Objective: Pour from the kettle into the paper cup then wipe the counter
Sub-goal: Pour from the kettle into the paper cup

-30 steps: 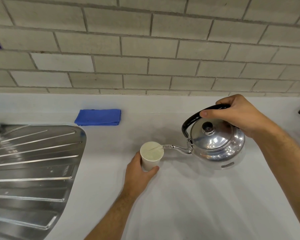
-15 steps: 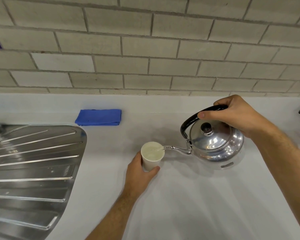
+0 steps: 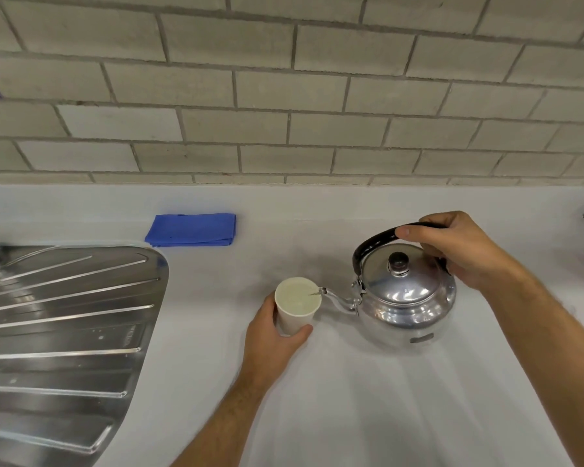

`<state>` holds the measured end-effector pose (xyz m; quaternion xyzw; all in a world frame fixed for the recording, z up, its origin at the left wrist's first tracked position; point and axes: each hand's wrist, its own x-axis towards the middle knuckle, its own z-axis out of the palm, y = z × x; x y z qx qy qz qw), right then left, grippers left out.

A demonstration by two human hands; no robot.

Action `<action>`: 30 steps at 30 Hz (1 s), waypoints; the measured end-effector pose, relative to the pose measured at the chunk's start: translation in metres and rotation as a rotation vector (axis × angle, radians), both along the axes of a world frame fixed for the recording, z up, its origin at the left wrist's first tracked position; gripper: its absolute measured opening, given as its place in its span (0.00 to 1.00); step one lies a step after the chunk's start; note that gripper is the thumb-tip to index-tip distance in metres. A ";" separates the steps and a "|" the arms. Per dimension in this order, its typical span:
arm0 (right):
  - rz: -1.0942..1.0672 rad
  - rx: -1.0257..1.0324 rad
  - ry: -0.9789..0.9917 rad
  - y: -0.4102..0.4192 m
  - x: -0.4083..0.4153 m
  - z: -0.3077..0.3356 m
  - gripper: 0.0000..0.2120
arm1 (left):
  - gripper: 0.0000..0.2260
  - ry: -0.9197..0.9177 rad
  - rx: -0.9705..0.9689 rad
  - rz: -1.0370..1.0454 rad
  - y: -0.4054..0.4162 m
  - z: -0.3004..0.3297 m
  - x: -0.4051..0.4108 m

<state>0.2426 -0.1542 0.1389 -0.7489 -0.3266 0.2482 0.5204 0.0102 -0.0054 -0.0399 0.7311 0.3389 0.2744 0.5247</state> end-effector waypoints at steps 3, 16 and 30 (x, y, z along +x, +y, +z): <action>-0.064 0.053 0.101 -0.002 0.004 -0.012 0.23 | 0.32 -0.025 -0.018 -0.002 -0.001 0.001 0.000; -0.522 0.332 0.393 0.040 0.055 -0.033 0.23 | 0.34 -0.059 0.002 -0.008 -0.003 0.008 0.000; -0.619 0.369 0.392 0.097 0.117 -0.067 0.22 | 0.33 -0.026 0.049 0.011 -0.002 0.005 0.002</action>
